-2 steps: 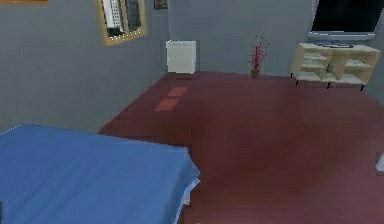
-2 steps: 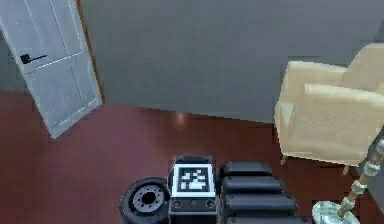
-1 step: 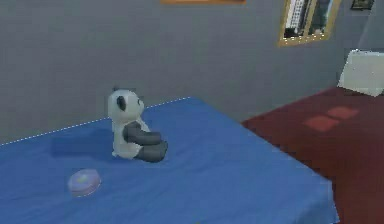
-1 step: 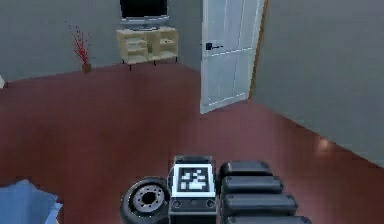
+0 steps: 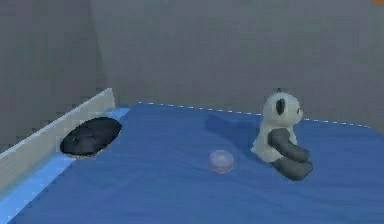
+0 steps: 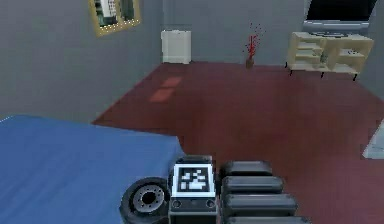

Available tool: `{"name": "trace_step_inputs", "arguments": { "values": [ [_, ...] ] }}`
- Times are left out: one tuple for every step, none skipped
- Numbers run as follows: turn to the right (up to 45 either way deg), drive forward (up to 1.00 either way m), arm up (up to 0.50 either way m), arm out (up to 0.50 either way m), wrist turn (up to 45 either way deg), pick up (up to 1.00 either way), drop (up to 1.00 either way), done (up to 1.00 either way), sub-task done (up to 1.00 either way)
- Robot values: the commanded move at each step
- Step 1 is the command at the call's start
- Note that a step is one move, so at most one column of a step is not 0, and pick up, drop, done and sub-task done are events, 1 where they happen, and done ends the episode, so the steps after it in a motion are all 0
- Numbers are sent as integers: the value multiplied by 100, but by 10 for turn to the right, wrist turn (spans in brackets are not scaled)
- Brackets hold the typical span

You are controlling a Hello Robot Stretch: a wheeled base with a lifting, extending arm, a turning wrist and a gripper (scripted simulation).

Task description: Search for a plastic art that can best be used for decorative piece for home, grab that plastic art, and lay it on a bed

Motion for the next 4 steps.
{"name": "trace_step_inputs", "arguments": {
  "values": [
    [-450, 0, 0, 0, 0, 0, 0, 0, 0],
    [-60, 0, 0, 0, 0, 0, 0, 0, 0],
    [0, 0, 0, 48, 0, 0, 0, 0, 0],
    [0, 0, 0, 0, 390, 0, 0, 0, 0]
  ]
}}
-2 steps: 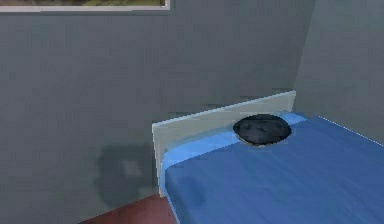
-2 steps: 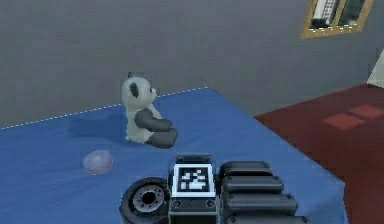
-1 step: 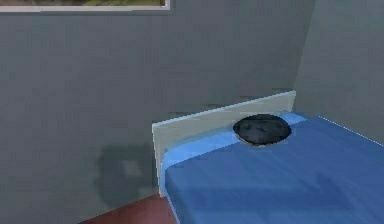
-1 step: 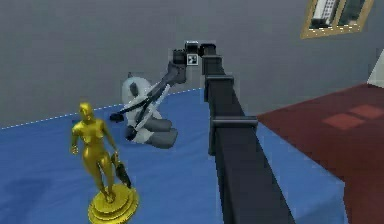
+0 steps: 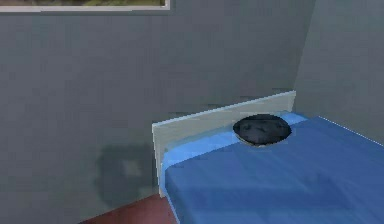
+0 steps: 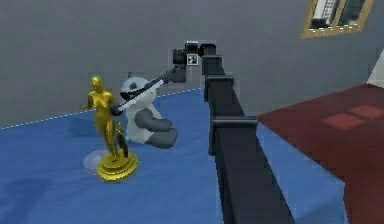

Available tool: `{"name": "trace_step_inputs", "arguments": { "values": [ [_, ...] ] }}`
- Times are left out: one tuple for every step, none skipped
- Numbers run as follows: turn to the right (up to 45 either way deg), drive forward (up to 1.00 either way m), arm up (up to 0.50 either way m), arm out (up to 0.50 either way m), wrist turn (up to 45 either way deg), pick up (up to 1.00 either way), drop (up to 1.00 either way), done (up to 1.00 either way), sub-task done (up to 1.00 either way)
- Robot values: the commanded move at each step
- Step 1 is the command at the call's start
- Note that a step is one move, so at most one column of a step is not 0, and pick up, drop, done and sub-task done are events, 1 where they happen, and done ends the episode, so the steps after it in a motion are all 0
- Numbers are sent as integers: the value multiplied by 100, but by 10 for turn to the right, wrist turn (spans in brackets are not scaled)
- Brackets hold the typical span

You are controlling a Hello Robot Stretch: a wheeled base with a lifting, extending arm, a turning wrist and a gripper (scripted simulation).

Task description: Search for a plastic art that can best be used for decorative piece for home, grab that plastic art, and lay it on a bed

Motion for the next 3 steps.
{"name": "trace_step_inputs", "arguments": {
  "values": [
    [0, 0, -22, 0, 0, 0, 0, 0, 0],
    [0, 0, -50, 0, 0, 0, 0, 0, 0],
    [0, 0, 0, 0, 0, 0, 100, 0, 0]
  ]
}}
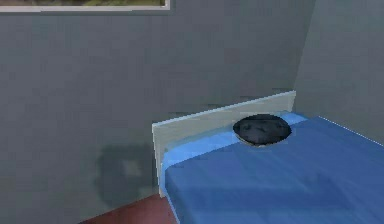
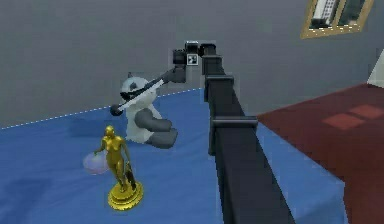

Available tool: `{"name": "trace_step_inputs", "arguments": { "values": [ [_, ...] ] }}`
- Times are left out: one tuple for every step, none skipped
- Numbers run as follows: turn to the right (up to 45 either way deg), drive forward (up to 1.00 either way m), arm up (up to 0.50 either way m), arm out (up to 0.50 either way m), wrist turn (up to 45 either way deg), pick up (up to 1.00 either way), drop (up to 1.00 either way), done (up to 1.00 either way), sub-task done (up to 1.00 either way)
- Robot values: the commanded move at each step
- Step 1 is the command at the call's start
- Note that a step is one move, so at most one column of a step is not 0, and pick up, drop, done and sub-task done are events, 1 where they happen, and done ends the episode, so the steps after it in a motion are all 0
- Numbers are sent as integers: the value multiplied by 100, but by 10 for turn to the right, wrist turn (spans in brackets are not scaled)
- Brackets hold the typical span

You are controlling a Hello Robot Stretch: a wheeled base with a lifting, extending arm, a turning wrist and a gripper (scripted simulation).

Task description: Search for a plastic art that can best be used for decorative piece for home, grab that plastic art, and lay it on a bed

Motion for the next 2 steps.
{"name": "trace_step_inputs", "arguments": {
  "values": [
    [0, 0, 0, -10, 0, 0, 0, 0, 0],
    [0, 0, 0, 0, 0, 0, 0, 100, 0]
  ]
}}
